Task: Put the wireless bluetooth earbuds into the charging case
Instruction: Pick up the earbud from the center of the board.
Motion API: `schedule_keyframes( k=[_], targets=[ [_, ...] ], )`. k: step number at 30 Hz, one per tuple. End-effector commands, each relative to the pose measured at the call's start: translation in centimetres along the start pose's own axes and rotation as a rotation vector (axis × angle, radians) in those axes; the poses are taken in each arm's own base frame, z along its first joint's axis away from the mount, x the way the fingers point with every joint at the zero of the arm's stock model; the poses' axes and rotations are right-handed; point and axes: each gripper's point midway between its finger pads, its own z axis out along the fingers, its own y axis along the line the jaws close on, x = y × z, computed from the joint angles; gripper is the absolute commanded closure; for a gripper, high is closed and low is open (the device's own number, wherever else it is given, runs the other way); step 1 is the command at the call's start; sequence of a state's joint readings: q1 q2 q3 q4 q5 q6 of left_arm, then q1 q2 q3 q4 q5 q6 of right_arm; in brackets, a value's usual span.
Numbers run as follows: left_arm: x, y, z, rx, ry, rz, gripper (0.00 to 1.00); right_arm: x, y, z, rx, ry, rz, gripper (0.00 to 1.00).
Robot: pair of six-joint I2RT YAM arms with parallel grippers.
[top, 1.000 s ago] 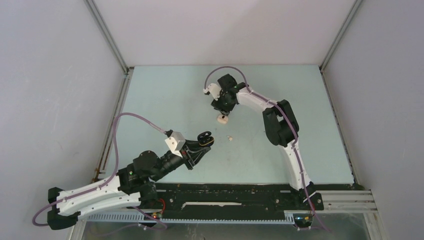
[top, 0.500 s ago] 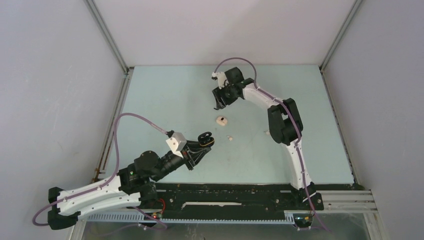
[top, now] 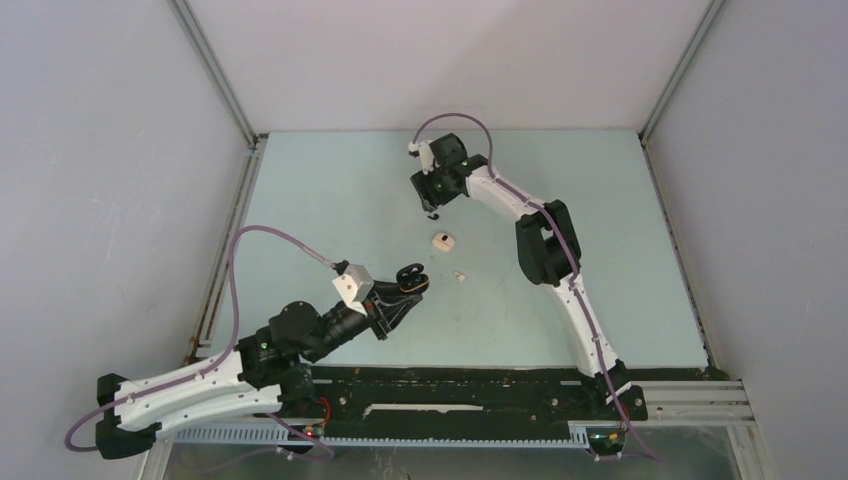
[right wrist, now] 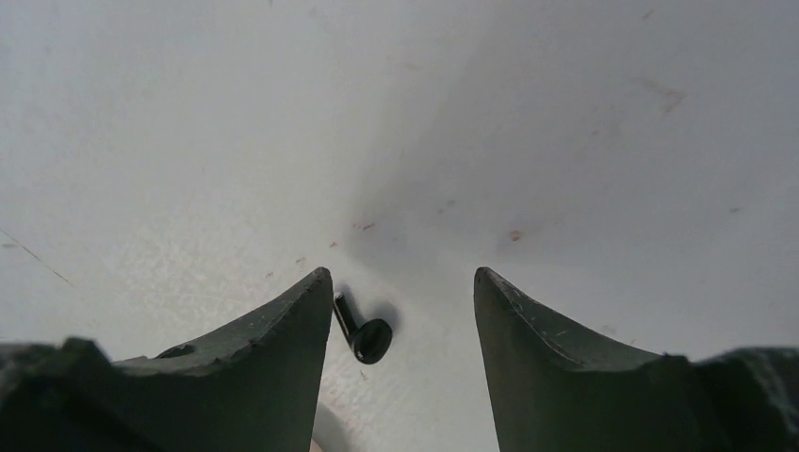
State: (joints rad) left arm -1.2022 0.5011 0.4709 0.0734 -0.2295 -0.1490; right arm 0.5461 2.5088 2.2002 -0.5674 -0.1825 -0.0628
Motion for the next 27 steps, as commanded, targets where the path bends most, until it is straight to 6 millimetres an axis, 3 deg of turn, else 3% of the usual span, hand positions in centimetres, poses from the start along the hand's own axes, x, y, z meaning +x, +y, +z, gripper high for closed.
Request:
schedule_keyframes(
  k=[1, 12, 18, 27],
  targets=[
    [-1.4, -0.1, -0.1, 0.005, -0.059, 0.001, 1.0, 0.3, 0.4, -0.4, 0.066, 0.047, -0.111, 0.4],
    [-1.3, -0.4, 0.0, 0.019, -0.058, -0.002, 1.0, 1.2, 0.1, -0.3, 0.047, 0.065, -0.082, 0.41],
    [-1.2, -0.5, 0.0, 0.023, -0.057, -0.009, 1.0, -0.4, -1.0, -0.6, 0.053, 0.001, -0.011, 0.42],
    [-1.1, -0.6, 0.1, 0.028, -0.056, -0.014, 0.99, -0.8, -2.1, -0.3, 0.083, -0.006, -0.011, 0.43]
  ],
)
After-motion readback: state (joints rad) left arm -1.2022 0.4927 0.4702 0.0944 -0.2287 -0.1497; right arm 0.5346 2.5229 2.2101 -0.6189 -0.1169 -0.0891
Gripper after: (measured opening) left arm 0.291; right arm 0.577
